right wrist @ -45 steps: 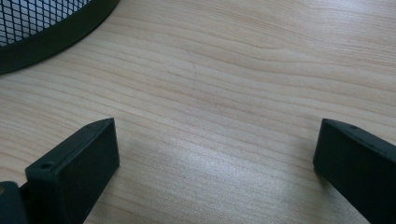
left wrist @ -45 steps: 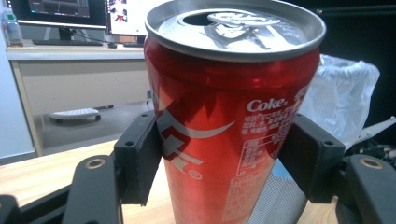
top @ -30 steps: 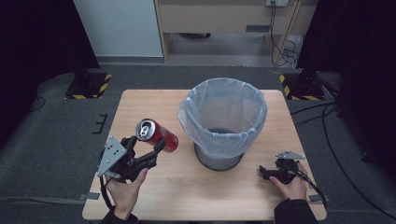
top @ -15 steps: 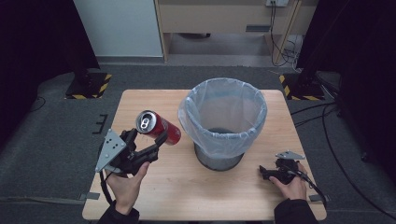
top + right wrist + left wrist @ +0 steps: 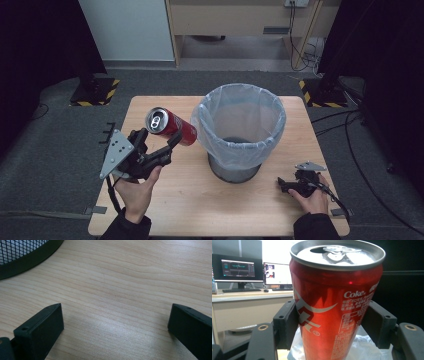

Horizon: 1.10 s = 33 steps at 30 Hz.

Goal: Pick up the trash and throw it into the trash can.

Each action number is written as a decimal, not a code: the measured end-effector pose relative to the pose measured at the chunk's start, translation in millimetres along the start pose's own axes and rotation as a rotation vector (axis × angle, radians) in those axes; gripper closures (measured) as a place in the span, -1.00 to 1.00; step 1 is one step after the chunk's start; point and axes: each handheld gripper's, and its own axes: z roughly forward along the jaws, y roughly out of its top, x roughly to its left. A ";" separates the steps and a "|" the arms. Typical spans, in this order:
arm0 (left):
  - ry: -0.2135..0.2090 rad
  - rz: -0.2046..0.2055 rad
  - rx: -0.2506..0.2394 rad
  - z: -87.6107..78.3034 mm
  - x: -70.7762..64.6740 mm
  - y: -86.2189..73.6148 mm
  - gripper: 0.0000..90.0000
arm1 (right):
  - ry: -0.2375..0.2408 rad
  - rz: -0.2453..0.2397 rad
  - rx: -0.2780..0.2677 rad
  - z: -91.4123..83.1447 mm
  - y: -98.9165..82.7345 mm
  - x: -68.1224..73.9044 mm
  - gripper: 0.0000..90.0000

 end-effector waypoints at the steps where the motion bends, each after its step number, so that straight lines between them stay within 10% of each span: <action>1: -0.001 0.001 -0.002 0.7 -0.5 0.8 -0.26 | 0.000 0.000 0.000 0.0 0.0 0.0 -0.99; 33: -0.059 0.021 -0.054 42.1 -26.3 24.3 -0.26 | -0.001 0.001 -0.004 0.3 0.1 0.0 -0.99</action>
